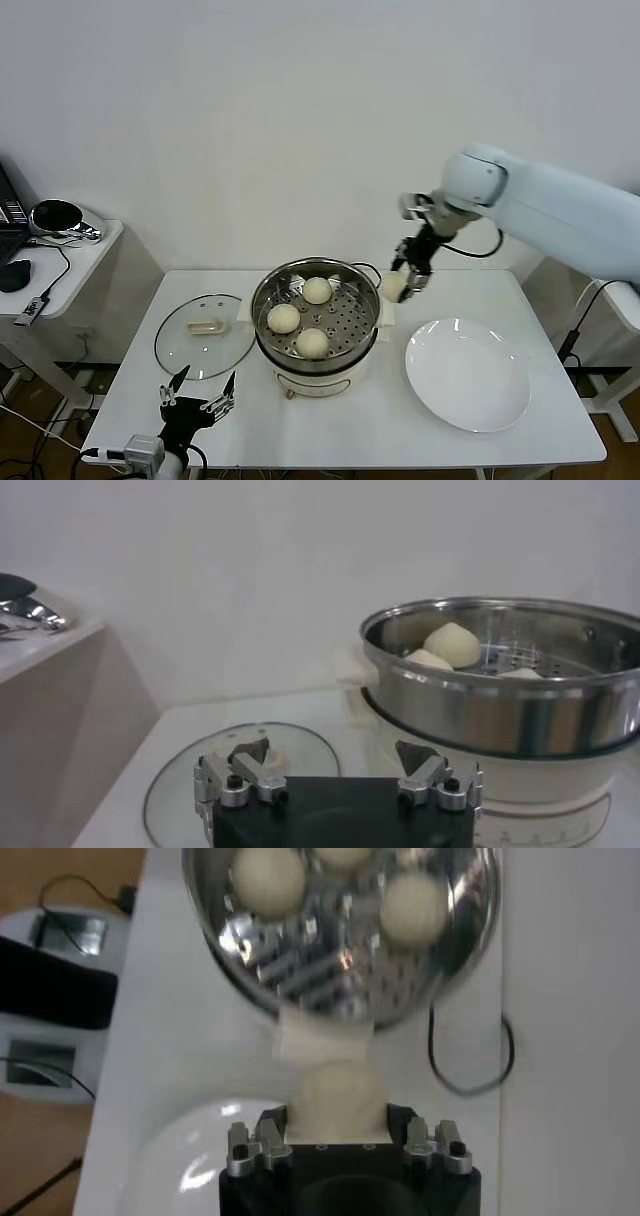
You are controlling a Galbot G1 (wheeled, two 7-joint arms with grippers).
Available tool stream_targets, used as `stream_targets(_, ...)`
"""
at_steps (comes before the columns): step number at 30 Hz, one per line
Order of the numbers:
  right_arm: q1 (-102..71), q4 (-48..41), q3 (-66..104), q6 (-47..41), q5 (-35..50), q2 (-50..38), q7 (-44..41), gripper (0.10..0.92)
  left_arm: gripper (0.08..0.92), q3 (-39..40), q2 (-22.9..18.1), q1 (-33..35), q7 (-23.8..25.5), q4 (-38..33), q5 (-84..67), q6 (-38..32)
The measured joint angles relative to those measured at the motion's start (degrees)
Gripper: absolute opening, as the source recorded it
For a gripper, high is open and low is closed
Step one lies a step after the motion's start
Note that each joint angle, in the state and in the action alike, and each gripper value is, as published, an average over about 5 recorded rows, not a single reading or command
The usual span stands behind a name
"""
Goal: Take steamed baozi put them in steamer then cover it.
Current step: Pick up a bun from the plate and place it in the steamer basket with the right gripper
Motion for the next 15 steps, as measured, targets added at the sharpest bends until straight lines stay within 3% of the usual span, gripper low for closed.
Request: stream_targets(15, -2.42, -7.82, -1.58, -1.65, -0.80, 13.29, 1.42, 0.611, 0.823, -0.05, -0.12, 0.31, 0.03, -0.92, -0.32, 0.06)
